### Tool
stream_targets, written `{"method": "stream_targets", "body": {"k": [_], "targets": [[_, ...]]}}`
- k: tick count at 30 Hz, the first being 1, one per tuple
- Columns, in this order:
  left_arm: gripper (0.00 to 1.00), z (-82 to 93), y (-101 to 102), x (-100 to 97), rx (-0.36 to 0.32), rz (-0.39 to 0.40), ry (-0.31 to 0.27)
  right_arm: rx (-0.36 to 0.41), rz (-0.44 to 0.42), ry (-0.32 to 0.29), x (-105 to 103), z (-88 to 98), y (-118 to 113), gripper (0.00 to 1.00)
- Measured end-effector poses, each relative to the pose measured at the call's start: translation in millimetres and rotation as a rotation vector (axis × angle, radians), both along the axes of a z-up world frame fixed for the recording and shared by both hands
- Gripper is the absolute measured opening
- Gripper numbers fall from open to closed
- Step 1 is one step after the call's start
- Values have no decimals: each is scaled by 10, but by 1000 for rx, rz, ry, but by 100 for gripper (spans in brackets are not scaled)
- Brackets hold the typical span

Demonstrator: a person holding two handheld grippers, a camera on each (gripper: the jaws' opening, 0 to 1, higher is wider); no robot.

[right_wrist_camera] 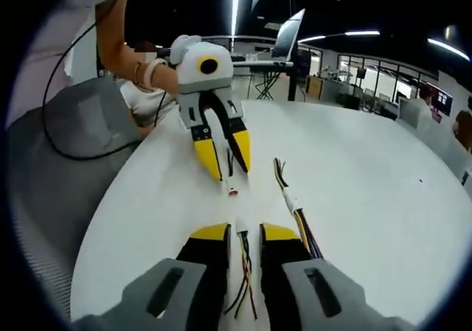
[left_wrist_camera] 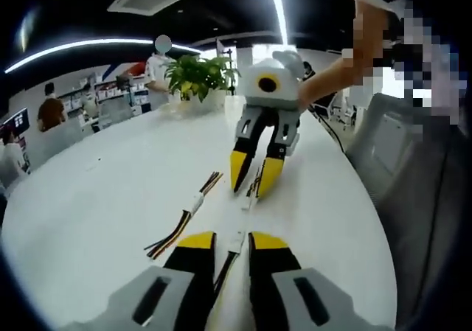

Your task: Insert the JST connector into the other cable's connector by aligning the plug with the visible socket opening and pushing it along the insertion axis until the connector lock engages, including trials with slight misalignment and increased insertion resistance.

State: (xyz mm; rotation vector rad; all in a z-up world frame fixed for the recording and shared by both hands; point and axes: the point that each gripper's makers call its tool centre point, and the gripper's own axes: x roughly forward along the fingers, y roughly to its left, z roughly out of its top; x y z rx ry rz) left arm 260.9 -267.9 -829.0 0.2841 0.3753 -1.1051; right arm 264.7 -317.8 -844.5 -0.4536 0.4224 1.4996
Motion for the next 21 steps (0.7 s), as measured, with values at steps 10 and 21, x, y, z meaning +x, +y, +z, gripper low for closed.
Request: {"method": "stream_targets", "body": {"k": [10,21], "targets": [[7,-47,-56,-40,-23,-9,-3,13,-13,20,13,-39,9,9],[5,-65,-53,-58,-23,-17,0,1,-15,25,28,-84,13,6]]}}
